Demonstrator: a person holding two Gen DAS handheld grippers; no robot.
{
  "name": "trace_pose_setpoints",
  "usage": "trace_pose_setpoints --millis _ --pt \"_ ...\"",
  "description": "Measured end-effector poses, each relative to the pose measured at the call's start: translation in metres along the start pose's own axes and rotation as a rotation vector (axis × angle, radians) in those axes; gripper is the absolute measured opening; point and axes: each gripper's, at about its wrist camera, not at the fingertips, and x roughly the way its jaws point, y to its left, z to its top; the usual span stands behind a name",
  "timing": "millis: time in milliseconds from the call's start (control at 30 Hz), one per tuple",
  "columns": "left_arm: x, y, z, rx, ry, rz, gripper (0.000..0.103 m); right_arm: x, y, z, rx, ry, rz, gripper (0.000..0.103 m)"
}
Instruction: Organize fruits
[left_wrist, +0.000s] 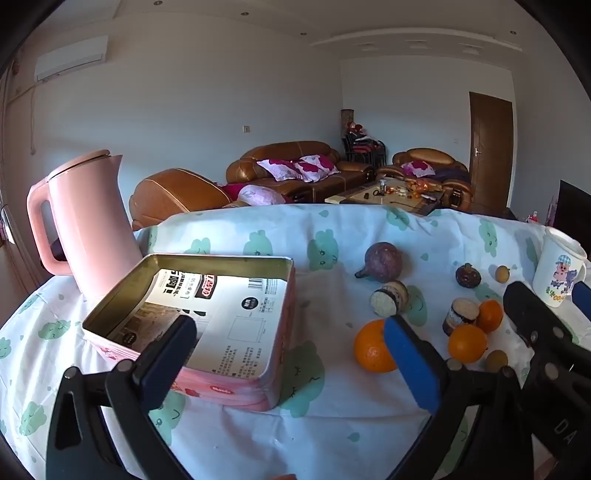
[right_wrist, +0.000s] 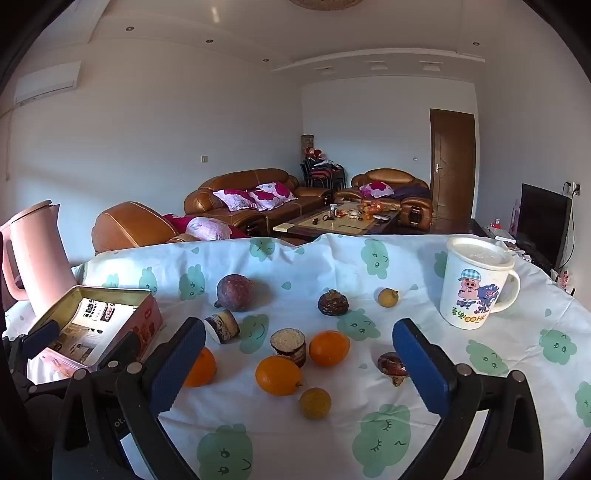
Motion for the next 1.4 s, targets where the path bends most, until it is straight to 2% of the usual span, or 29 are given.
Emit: trace_pose_setpoints --millis 267,467,1400 --pt "-0.006 -0.013 -0.003 0.008 -0.020 0.007 0.103 0.002 -0.002 0.000 0.005 0.009 -0.001 0.102" --pt "-0.004 -0.002 0.000 -0.008 -0.011 -0.007 0.103 0.003 -0.003 0.000 0.012 0.011 0.000 0.102" --pt "-0.002 0.001 -0.004 -0.010 0.000 -0.016 0.103 0.004 -0.004 0.001 0.016 0.019 -0.003 0.102"
